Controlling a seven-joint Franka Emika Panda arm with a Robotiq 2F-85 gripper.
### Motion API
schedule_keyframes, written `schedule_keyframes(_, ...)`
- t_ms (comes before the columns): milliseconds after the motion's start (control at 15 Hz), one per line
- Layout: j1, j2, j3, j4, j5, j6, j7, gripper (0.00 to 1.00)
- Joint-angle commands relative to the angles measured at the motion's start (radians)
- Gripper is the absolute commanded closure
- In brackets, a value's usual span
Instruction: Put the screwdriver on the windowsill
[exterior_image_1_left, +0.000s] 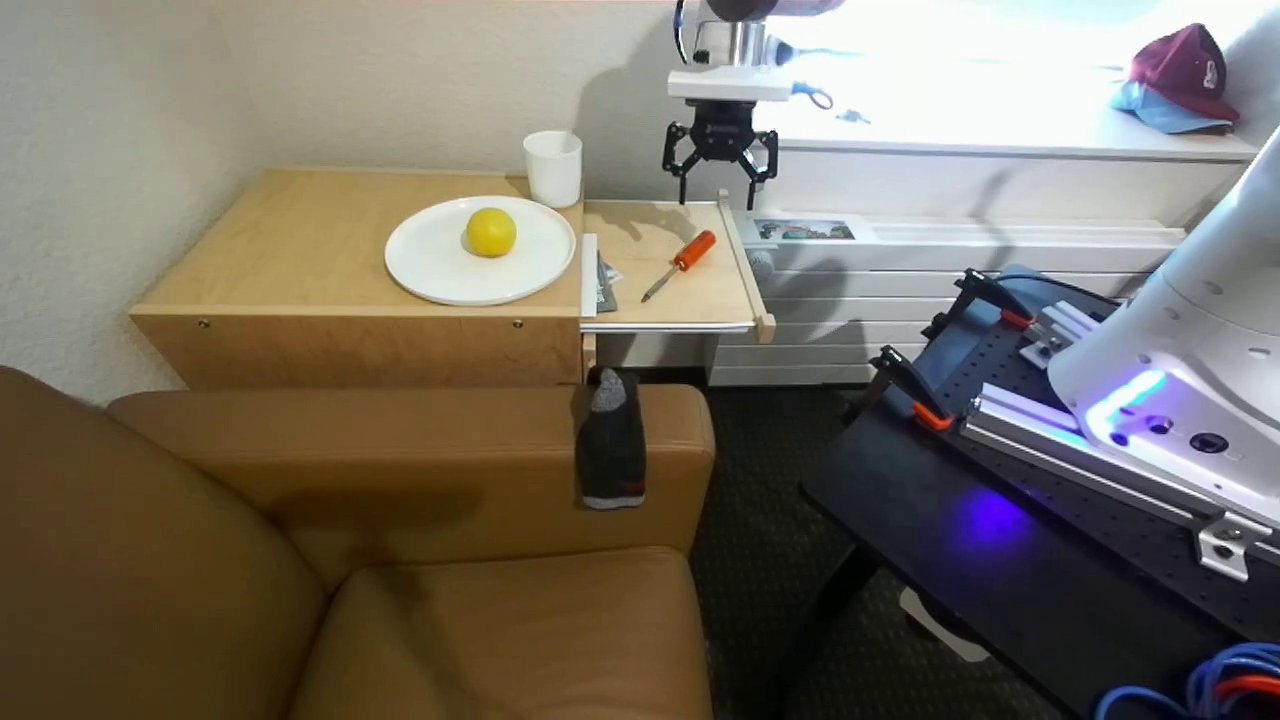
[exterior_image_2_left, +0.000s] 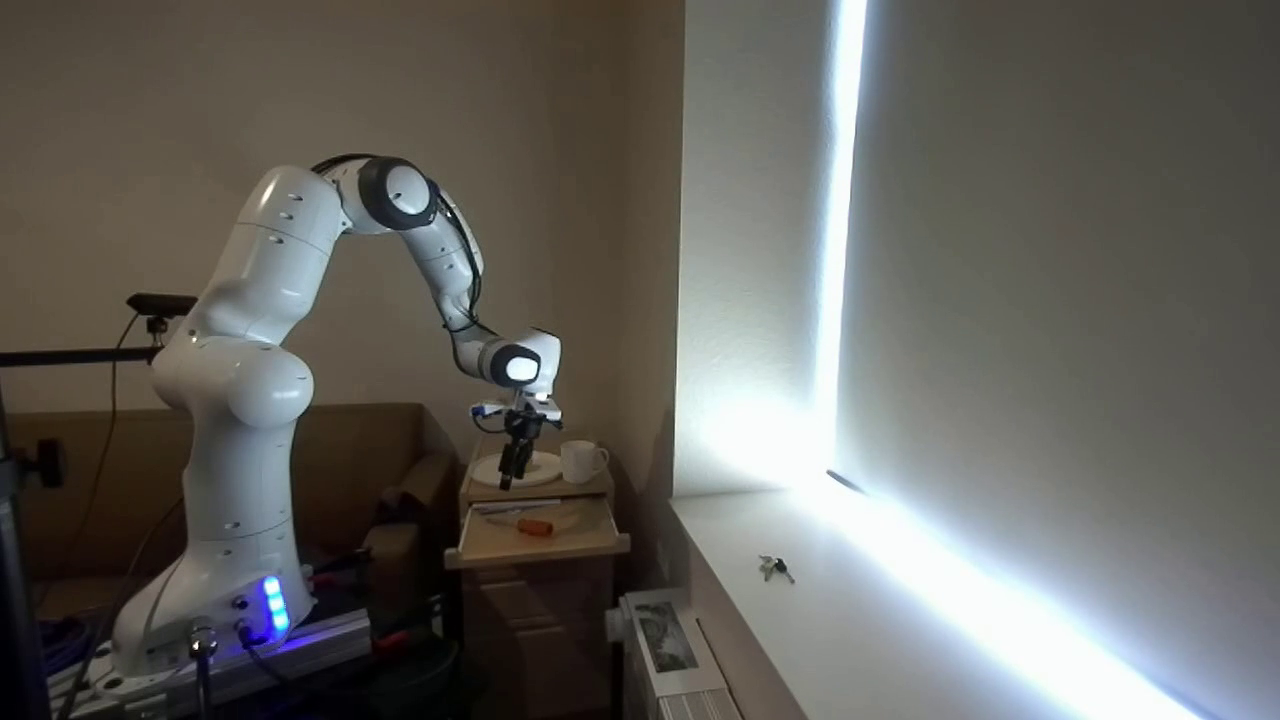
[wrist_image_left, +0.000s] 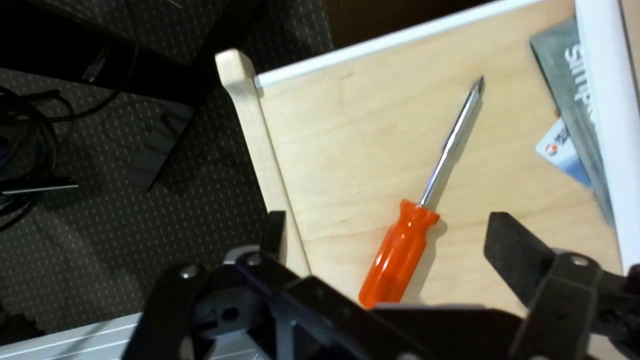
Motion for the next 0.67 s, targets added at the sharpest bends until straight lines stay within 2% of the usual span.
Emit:
schedule_keyframes(0, 0.030, 0.053, -0.066, -0.040, -0.051, 0.178, 0.123, 0.00)
schedule_keyframes(133, 0.021, 0.086, -0.068, -0.035, -0.042, 0.205, 0.145, 0.00)
schedule_keyframes(200, -0.018, 0.090, -0.023, -0.037, 0.017, 0.220, 0.092, 0.00)
schedule_keyframes(267, 0.006, 0.077, -0.055, -0.027, -0.025, 0.177, 0.116, 0.00)
schedule_keyframes(533, 0.007, 0.086, -0.054, -0.024, -0.020, 0.182, 0.114, 0.00)
schedule_keyframes(600, 0.037, 0.123, -0.078, 0.001, -0.050, 0.187, 0.158, 0.00)
